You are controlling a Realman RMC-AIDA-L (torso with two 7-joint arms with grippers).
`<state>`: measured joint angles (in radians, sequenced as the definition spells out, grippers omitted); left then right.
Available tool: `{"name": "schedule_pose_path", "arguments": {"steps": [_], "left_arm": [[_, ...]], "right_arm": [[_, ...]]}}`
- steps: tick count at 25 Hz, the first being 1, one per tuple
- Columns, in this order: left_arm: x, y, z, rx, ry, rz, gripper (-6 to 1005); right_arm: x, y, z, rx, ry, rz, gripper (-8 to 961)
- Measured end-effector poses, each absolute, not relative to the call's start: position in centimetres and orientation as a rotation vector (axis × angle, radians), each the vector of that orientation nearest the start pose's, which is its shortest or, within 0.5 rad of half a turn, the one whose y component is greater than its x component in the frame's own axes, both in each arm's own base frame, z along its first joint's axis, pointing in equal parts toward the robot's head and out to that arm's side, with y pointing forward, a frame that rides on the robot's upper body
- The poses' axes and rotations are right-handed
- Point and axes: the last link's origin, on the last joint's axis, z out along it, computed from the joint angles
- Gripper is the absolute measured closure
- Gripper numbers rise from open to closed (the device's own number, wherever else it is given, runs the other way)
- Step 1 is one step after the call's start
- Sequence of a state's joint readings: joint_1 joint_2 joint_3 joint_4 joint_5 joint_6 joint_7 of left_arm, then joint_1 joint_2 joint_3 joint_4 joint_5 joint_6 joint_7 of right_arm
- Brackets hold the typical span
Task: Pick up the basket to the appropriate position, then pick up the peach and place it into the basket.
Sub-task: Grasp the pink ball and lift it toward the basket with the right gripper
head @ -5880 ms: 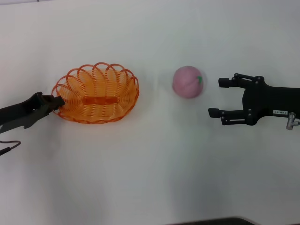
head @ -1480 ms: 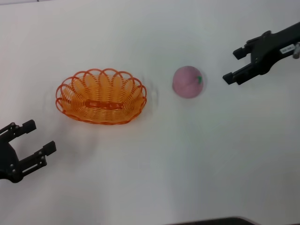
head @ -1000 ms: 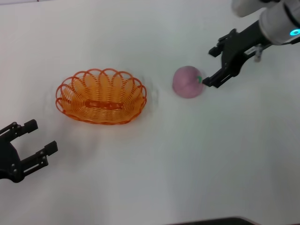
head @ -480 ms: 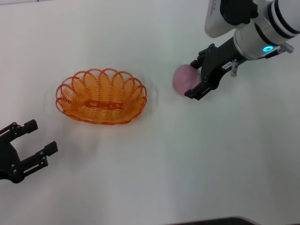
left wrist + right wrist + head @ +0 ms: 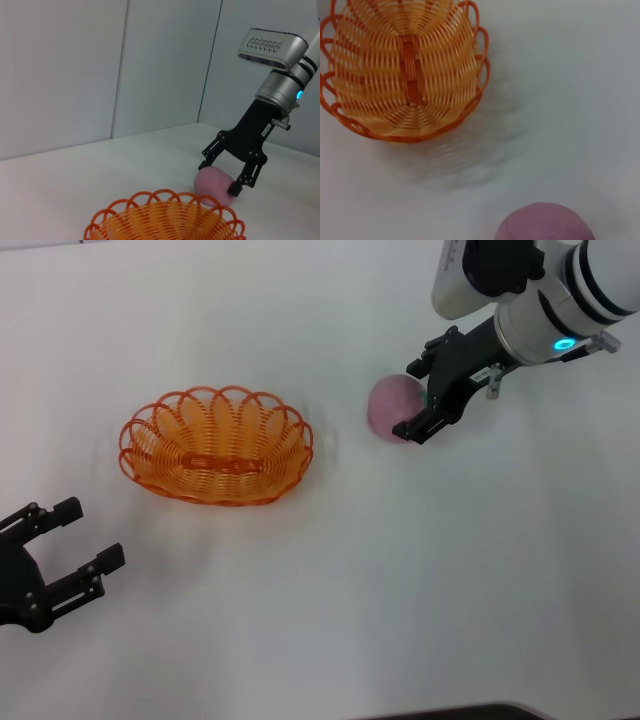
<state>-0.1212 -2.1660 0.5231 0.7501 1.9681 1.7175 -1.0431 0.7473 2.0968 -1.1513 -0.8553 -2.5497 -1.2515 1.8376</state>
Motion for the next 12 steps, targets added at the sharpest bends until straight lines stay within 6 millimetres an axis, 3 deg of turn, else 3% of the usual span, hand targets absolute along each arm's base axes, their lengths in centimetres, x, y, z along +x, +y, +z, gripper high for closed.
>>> {"name": "schedule_pose_path", "arguments": {"steps": [5, 12], "left_arm": [[-34.16, 20.13, 0.75, -2.474, -0.610, -0.743, 249], [-34.13, 20.18, 0.75, -2.475, -0.608, -0.744, 249]], "right_arm": [[22.13, 39.37, -3.55, -2.802, 0.393, -0.413, 25], [21.91, 39.55, -3.37, -2.788, 0.407, -0.408, 159]]}}
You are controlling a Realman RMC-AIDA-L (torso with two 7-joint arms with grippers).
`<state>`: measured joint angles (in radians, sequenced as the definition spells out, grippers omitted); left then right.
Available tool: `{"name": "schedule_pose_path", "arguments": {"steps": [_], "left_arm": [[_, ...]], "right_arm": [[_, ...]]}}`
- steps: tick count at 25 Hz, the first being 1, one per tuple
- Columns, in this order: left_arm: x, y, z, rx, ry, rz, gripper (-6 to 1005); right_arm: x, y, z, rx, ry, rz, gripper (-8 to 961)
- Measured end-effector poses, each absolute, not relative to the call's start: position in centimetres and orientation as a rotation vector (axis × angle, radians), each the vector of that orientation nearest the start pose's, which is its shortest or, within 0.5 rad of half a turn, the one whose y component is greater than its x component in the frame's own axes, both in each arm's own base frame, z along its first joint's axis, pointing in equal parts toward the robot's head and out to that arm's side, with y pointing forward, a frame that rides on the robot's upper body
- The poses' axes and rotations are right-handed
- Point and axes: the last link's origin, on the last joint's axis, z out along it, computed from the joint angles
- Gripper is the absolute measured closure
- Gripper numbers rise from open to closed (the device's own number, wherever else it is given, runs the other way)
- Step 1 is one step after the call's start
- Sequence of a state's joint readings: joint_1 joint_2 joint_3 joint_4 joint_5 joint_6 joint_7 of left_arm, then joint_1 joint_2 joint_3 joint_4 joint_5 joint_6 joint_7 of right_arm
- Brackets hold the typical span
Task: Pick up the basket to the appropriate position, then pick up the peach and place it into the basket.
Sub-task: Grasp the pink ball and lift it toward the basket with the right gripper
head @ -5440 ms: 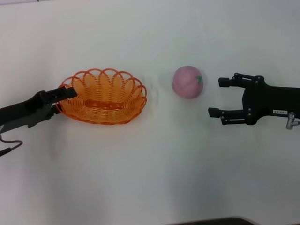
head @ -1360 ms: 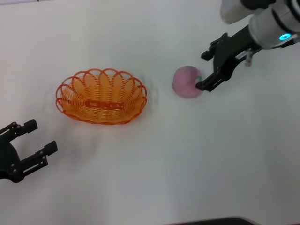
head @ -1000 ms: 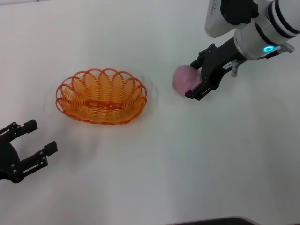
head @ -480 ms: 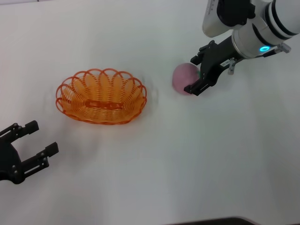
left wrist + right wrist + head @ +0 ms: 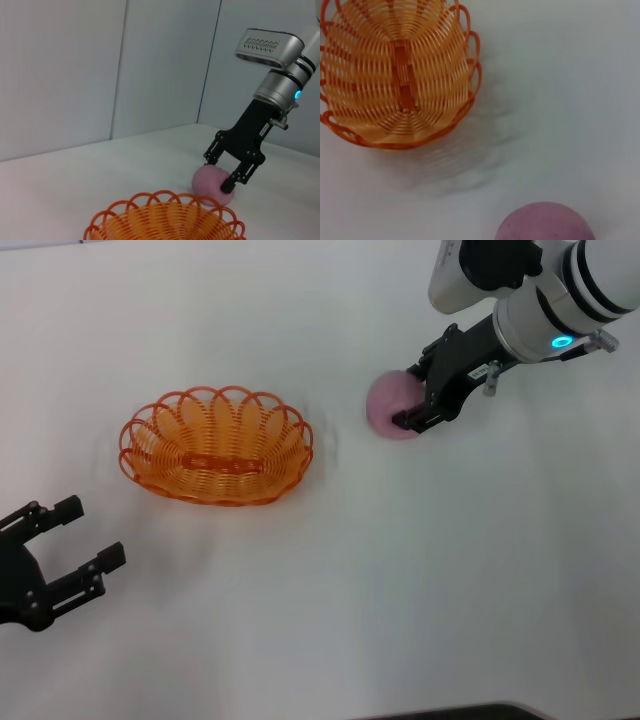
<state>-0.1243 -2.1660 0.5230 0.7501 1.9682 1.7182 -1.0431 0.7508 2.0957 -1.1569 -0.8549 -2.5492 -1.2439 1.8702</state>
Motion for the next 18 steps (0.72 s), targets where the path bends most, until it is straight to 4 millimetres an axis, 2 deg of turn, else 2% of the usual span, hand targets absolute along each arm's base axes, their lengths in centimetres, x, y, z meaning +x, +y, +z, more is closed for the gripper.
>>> {"name": "schedule_pose_path", "arguments": {"steps": [7, 12, 18], "left_arm": [[-34.17, 20.11, 0.77, -2.473, -0.610, -0.744, 249], [-34.17, 20.08, 0.77, -2.473, -0.611, -0.744, 249], [-34.20, 20.06, 0.79, -2.471, -0.612, -0.744, 249]], "right_arm": [[21.92, 39.52, -3.40, -2.790, 0.405, -0.413, 351], [21.92, 39.50, -3.40, -2.791, 0.405, -0.413, 552], [21.91, 39.46, -3.40, -2.793, 0.407, -0.413, 643]]}}
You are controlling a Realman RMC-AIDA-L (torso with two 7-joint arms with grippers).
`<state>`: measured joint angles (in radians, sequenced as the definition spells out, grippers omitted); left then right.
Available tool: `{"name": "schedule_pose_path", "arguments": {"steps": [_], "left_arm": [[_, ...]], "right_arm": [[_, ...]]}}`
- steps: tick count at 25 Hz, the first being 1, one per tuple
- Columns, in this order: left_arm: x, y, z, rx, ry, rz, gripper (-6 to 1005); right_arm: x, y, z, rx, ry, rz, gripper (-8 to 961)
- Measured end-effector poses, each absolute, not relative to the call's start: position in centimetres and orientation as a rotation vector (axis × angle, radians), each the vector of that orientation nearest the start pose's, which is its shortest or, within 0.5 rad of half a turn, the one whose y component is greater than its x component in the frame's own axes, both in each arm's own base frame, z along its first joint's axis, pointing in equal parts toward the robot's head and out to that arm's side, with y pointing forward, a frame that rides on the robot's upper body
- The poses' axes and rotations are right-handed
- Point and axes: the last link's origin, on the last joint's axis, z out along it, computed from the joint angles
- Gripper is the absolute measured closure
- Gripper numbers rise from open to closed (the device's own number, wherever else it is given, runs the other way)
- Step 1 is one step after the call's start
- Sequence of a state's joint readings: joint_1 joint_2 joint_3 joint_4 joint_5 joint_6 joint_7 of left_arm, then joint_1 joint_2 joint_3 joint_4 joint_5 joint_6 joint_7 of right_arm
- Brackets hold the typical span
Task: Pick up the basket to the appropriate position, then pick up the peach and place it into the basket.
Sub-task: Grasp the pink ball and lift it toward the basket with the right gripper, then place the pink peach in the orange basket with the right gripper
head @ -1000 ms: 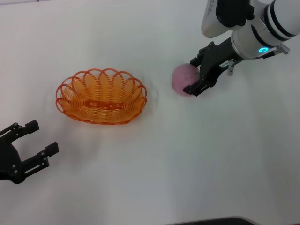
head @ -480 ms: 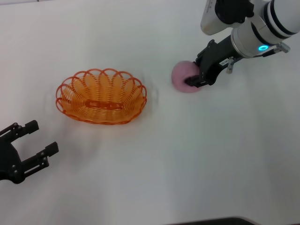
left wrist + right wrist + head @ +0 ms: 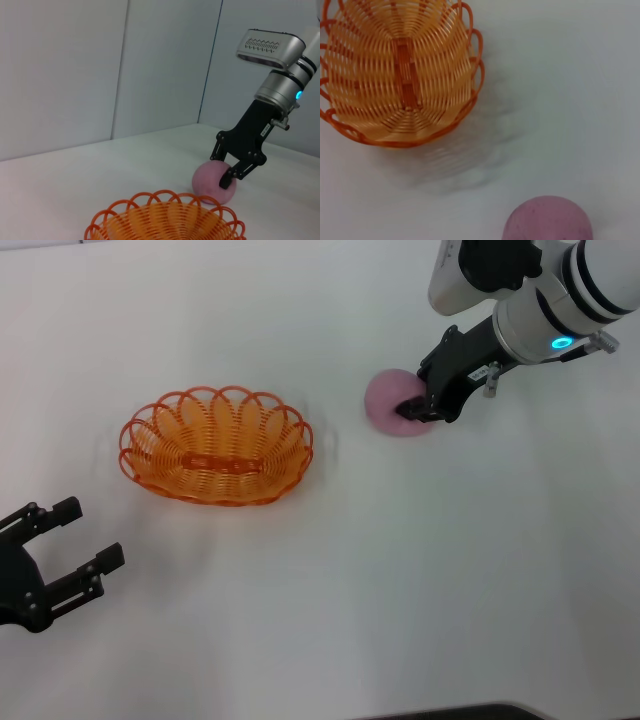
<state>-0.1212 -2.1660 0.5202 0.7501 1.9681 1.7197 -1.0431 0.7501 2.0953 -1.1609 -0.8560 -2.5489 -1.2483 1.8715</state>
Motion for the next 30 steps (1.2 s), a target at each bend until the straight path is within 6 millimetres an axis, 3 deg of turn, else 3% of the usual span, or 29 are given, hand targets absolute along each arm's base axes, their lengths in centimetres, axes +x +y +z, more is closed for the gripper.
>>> {"name": "schedule_pose_path", "arguments": {"steps": [11, 22, 30], "left_arm": [[-34.2, 20.1, 0.8, -2.472, -0.612, -0.743, 250], [-34.2, 20.1, 0.9, -2.470, -0.612, -0.742, 250], [-34.2, 20.1, 0.9, -2.470, -0.612, -0.742, 250]], "right_arm": [[20.7, 39.0, -1.8, -2.805, 0.403, -0.310, 731], [18.2, 38.2, 1.2, -2.807, 0.360, -0.118, 738], [17.6, 37.9, 0.7, -2.842, 0.348, -0.088, 734]]}}
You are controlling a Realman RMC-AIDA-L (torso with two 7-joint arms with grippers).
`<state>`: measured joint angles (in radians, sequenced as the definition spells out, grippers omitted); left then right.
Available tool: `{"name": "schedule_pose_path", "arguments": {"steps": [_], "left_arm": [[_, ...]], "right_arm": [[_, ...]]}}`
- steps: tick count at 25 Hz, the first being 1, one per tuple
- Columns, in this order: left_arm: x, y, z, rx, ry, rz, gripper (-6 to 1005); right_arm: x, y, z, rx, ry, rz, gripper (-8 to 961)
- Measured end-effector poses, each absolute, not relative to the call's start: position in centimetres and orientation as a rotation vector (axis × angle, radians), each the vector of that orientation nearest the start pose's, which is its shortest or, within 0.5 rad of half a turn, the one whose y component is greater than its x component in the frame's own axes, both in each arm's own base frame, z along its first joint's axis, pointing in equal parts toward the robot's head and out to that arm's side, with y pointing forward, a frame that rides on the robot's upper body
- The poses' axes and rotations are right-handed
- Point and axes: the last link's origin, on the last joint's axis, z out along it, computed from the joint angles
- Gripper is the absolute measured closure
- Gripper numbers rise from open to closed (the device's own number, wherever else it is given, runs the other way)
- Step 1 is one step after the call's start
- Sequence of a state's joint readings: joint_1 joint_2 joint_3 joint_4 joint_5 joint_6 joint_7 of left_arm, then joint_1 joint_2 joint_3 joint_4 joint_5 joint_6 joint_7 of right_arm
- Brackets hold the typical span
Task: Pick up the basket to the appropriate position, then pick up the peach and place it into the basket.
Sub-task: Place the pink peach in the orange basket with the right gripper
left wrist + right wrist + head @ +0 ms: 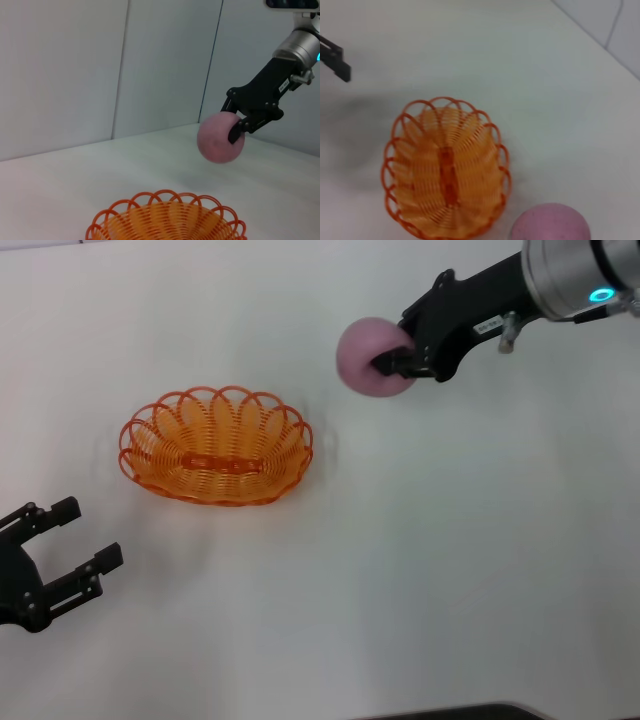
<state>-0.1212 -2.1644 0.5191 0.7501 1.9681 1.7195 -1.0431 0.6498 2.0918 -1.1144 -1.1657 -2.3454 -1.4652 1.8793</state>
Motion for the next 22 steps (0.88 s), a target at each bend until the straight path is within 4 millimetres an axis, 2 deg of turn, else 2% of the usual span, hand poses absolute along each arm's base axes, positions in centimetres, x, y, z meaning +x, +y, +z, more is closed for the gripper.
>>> {"name": "schedule_pose_path", "arguments": {"steps": [8, 14, 22], "left_arm": [[-34.2, 20.1, 0.8, -2.471, -0.611, -0.742, 250], [-34.2, 20.1, 0.9, -2.470, -0.612, -0.742, 250], [-34.2, 19.9, 1.0, -2.471, -0.610, -0.750, 250]], "right_arm": [[15.4, 37.2, -2.5, -2.962, 0.295, -0.018, 731], [14.0, 37.0, -4.9, -3.009, 0.221, -0.038, 728], [13.0, 37.5, -6.9, -3.006, 0.166, -0.060, 725]]}}
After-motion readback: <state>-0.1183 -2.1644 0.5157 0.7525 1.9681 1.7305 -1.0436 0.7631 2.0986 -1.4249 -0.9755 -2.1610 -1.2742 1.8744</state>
